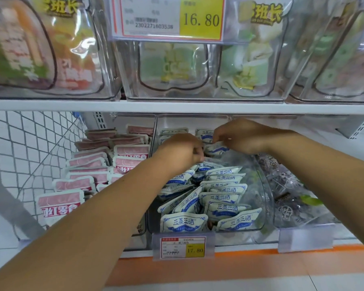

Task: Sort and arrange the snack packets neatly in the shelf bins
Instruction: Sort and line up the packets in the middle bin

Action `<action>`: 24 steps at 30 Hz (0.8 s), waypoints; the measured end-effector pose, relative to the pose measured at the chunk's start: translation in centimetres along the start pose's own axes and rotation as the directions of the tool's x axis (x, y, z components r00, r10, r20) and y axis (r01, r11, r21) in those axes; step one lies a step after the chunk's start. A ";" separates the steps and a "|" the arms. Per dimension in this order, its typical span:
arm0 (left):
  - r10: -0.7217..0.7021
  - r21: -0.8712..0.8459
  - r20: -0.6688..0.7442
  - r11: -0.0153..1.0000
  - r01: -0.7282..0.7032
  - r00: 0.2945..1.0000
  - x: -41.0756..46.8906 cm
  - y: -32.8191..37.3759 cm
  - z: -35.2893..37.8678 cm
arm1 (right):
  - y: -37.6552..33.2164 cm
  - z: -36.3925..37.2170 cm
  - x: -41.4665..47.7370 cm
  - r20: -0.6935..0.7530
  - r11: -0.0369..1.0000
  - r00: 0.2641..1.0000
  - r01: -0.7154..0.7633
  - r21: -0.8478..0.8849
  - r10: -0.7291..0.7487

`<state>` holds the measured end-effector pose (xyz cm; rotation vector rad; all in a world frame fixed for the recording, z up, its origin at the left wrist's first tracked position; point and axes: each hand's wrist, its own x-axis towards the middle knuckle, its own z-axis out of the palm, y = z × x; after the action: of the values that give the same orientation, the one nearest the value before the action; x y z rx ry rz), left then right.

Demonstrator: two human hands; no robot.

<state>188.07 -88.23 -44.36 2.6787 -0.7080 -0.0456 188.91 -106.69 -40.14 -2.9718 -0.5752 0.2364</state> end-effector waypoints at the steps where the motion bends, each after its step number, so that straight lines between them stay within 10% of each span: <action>1: -0.017 0.030 0.002 0.999 0.017 1.000 -0.2 -0.1 -0.1 | -0.3 -0.2 0.3 0.048 0.997 0.999 -0.003 -0.071 0.006; 11: 0.000 0.307 0.231 0.949 -0.073 0.973 -1.2 -2.5 -2.4 | -1.7 0.7 2.4 0.287 0.985 0.952 -0.061 -0.160 0.106; 24: 0.064 0.303 0.001 0.951 -0.062 0.998 -1.2 -2.9 -1.3 | 0.0 1.5 3.8 0.210 0.979 0.976 -0.010 -0.203 0.054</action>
<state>188.52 -84.89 -44.25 2.9415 -0.8591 0.0997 192.13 -105.14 -42.13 -3.1760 -0.6070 0.5392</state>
